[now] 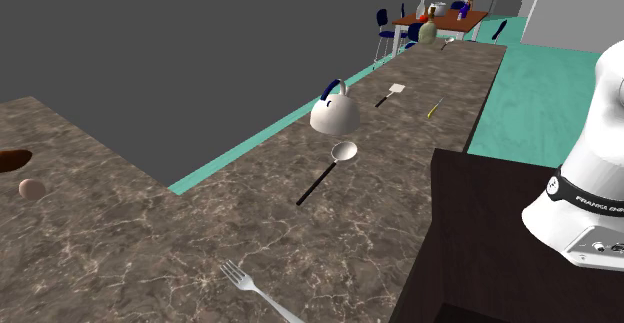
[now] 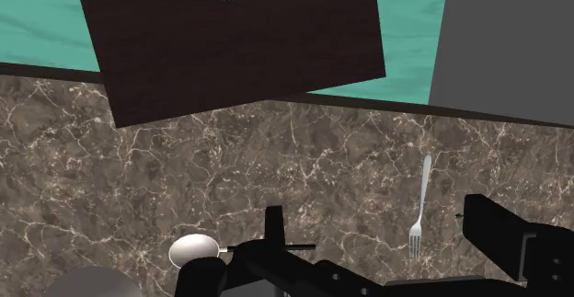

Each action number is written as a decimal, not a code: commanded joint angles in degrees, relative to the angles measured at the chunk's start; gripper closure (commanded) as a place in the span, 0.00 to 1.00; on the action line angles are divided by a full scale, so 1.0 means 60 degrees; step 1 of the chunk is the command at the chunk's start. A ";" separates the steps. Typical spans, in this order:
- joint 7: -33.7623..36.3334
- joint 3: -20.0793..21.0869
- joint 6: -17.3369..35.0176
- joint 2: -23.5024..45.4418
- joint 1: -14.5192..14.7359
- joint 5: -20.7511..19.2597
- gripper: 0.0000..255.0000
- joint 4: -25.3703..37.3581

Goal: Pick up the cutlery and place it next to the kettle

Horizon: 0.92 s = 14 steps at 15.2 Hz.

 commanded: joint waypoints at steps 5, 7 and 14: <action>0.0479 0.0551 0.1251 0.0300 0.0083 0.0314 0.00 -0.0838; 0.0714 0.0831 0.1894 0.0541 0.0133 0.0462 0.00 -0.1180; 0.1535 0.1829 0.4211 0.1876 0.0290 0.0886 0.00 -0.1956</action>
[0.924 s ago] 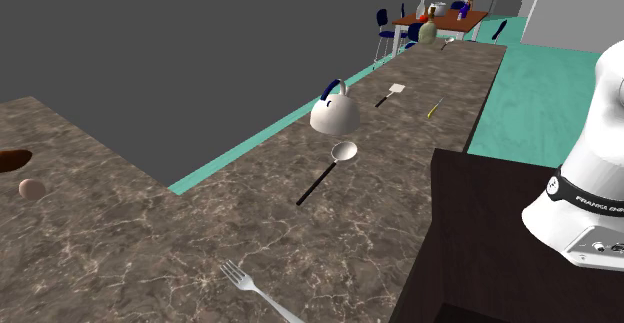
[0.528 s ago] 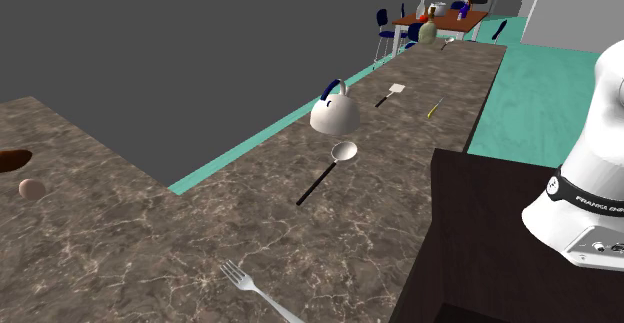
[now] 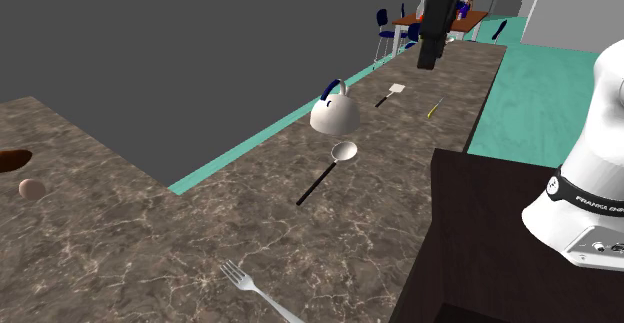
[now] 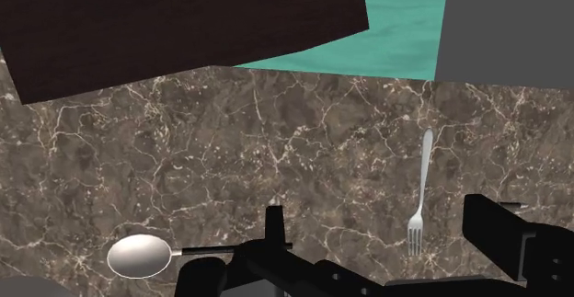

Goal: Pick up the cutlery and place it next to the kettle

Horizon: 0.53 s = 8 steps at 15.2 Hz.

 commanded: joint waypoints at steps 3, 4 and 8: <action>0.0518 0.0595 0.1393 0.1001 0.0069 0.0164 0.00 -0.0252; 0.0649 0.0738 0.1725 0.1294 0.0073 0.0177 0.00 -0.0263; 0.1227 0.1297 0.3016 0.2588 0.0048 0.0096 0.00 -0.0162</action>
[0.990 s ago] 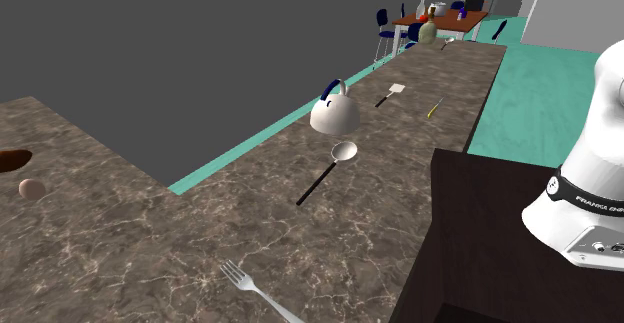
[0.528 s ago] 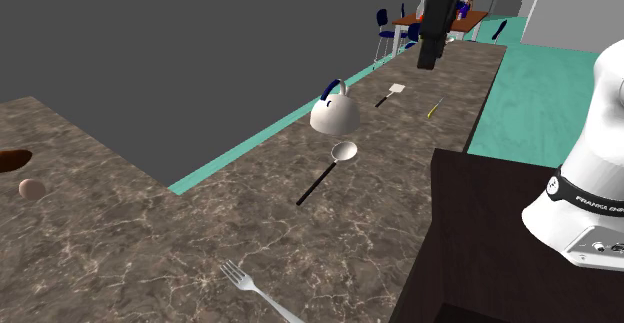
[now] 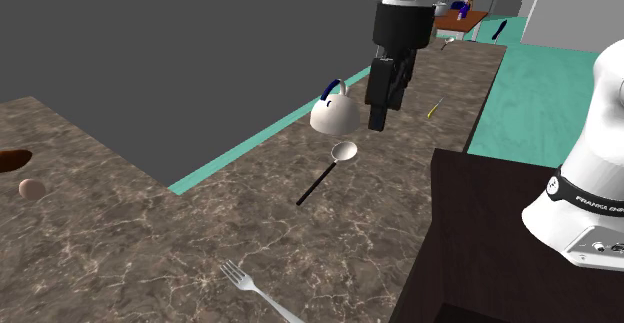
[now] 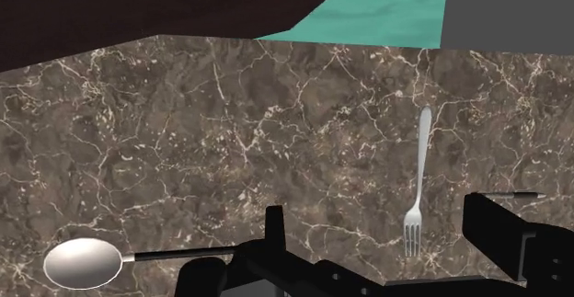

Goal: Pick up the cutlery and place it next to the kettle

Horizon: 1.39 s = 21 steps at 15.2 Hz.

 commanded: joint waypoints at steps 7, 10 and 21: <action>0.1553 0.0978 0.2337 0.2968 -0.0158 -0.0929 0.00 0.0743; 0.2357 0.1161 0.2999 0.4196 -0.0150 -0.1690 0.00 0.1261; 0.5017 0.0313 0.4137 0.8590 0.1131 -0.4463 0.00 0.4235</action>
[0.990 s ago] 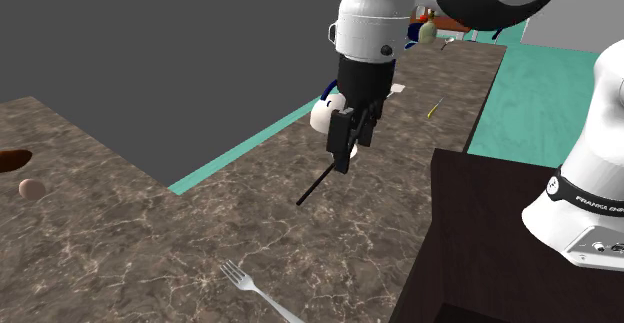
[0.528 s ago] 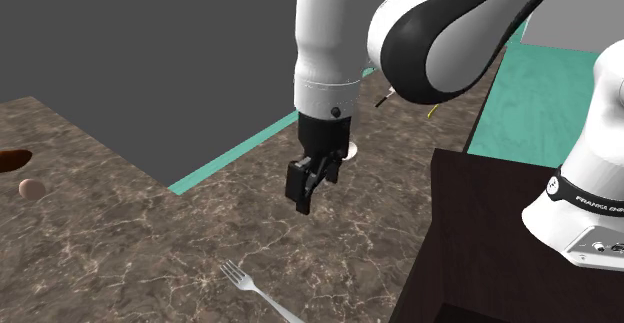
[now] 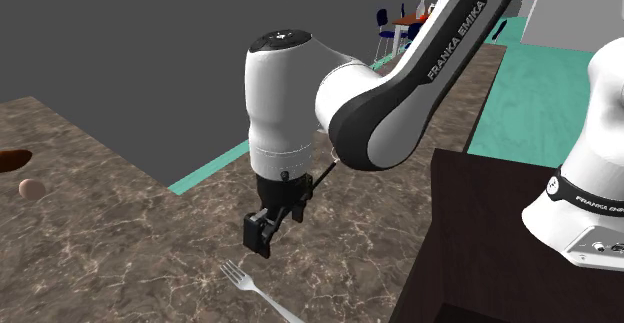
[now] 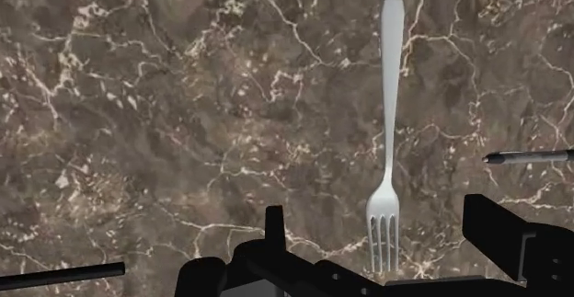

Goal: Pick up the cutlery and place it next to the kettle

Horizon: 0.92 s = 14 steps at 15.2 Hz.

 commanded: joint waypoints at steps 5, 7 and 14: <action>0.0731 -0.0701 0.0067 0.2378 0.0875 -0.0754 0.00 0.2282; 0.0865 -0.0875 -0.0013 0.3149 0.1133 -0.0865 0.00 0.3141; 0.0957 -0.1081 0.0323 0.3947 0.1301 -0.1013 0.00 0.3615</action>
